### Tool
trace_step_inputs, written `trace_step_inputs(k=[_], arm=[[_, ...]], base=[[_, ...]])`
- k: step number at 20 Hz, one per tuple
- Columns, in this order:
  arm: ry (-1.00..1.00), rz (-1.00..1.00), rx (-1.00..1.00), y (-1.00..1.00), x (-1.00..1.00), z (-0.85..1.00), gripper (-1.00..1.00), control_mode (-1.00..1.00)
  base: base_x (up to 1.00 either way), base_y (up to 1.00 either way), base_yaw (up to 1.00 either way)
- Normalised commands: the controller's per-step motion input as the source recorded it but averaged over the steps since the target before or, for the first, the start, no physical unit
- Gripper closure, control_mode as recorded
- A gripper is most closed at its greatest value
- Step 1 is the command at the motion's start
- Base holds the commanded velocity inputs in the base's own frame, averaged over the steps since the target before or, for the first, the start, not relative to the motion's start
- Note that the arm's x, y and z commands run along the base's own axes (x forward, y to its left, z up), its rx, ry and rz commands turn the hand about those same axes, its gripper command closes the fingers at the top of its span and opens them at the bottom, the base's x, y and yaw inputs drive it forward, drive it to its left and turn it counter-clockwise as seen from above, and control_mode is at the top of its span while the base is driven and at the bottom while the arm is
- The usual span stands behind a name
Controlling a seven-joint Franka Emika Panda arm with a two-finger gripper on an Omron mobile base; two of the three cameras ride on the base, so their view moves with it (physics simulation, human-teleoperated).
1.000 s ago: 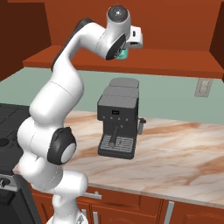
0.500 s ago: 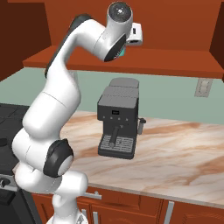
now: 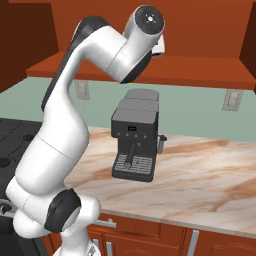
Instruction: Open the cabinet directly in front. Then move the wine and the mug to the dining counter with the candle on it.
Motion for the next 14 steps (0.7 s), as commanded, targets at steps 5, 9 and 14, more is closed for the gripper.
trace_step_inputs(k=[5,9,14], arm=[[-0.10,0.19,0.00,0.00,-1.00,0.00,1.00,-1.00],[-0.18,0.20,0.00,0.01,-1.00,-0.01,1.00,-1.00],[-0.19,0.21,0.00,0.06,-1.00,-0.05,1.00,-1.00]], base=[[0.00,0.00,0.00],[0.00,0.00,0.00],[0.00,0.00,0.00]])
